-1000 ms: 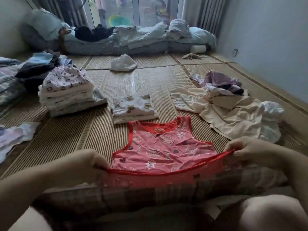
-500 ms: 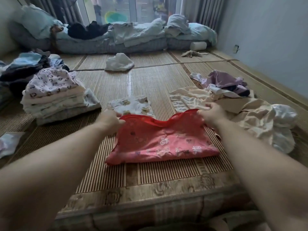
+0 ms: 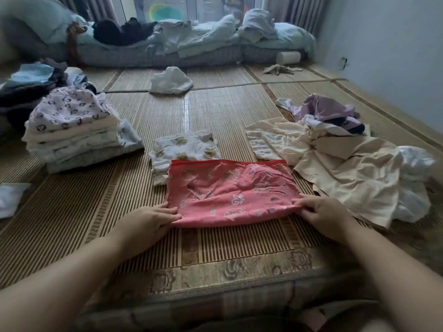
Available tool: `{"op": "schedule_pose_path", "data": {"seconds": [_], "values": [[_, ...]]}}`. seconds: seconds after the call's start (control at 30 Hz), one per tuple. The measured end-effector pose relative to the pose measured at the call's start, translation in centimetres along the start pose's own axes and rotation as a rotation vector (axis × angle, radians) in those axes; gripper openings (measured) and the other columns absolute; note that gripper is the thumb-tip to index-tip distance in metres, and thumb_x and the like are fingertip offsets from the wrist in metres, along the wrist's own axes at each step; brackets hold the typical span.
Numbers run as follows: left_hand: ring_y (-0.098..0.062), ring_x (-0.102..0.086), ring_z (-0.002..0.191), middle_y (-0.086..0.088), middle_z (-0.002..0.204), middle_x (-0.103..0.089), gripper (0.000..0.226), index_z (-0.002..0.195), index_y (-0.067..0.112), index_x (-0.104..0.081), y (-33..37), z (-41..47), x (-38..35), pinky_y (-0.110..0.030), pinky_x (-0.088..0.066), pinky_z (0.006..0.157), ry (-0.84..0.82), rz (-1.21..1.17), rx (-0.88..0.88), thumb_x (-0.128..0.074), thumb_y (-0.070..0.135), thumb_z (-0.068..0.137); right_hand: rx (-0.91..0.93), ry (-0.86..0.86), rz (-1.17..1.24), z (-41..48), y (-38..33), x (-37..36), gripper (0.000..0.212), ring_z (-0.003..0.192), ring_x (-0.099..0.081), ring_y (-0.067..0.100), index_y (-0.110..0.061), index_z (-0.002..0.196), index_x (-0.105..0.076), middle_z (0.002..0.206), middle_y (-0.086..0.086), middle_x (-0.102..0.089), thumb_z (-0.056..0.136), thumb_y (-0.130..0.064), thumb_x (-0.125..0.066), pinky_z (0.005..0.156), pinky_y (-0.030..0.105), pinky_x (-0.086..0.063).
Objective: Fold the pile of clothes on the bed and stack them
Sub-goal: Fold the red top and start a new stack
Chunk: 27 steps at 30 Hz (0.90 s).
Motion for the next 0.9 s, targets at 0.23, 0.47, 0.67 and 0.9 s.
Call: {"op": "schedule_pose_path", "data": {"seconds": [0.23, 0.47, 0.67, 0.9], "values": [[-0.028, -0.065, 0.071, -0.017, 0.078, -0.071, 0.019, 0.083, 0.024, -0.078, 1.9, -1.1, 7.3, -0.031, -0.052, 0.071, 0.137, -0.938, 0.223, -0.060, 0.020, 0.079, 0.011, 0.359, 0.620, -1.5, -5.2, 9.3, 0.021, 0.062, -0.061, 0.010, -0.018, 0.077, -0.070, 0.069, 0.005, -0.066, 0.084, -0.004, -0.057, 0.060, 0.026, -0.052], [-0.014, -0.063, 0.050, -0.006, 0.061, -0.067, 0.020, 0.070, 0.014, -0.073, 2.4, -2.7, 11.8, -0.024, -0.053, 0.047, 0.212, -1.310, 0.271, -0.055, 0.016, 0.078, -0.055, 0.213, 0.783, -0.2, -7.0, 13.2, 0.006, 0.052, -0.054, 0.015, -0.018, 0.082, -0.069, 0.067, 0.006, -0.062, 0.081, -0.012, -0.071, 0.046, 0.023, -0.046], [-0.010, -0.061, 0.047, 0.000, 0.059, -0.064, 0.012, 0.079, 0.015, -0.066, -1.1, -0.5, 5.9, -0.021, -0.048, 0.044, 0.086, -1.055, 0.715, -0.062, 0.021, 0.089, -0.287, 0.137, 0.646, 5.3, -4.7, 6.0, 0.016, 0.061, -0.054, 0.019, -0.007, 0.103, -0.065, 0.079, 0.009, -0.063, 0.088, -0.011, -0.067, 0.049, 0.023, -0.045], [-0.008, -0.055, 0.051, 0.001, 0.070, -0.066, 0.018, 0.086, 0.020, -0.069, -5.0, 0.6, 0.5, -0.016, -0.038, 0.040, 0.047, -0.858, 0.907, -0.067, 0.038, 0.085, -0.236, 0.252, 0.114, 5.1, -6.1, -0.8, 0.038, 0.107, -0.061, 0.029, -0.011, 0.121, -0.062, 0.114, 0.011, -0.067, 0.085, -0.022, -0.066, 0.090, 0.032, -0.047]]}}
Point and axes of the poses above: each hand's wrist, its own z-axis towards the middle knuckle, its own x-axis out of the back of the hand, y = z × x, the point moved 4 cm from there along z, towards the middle knuckle
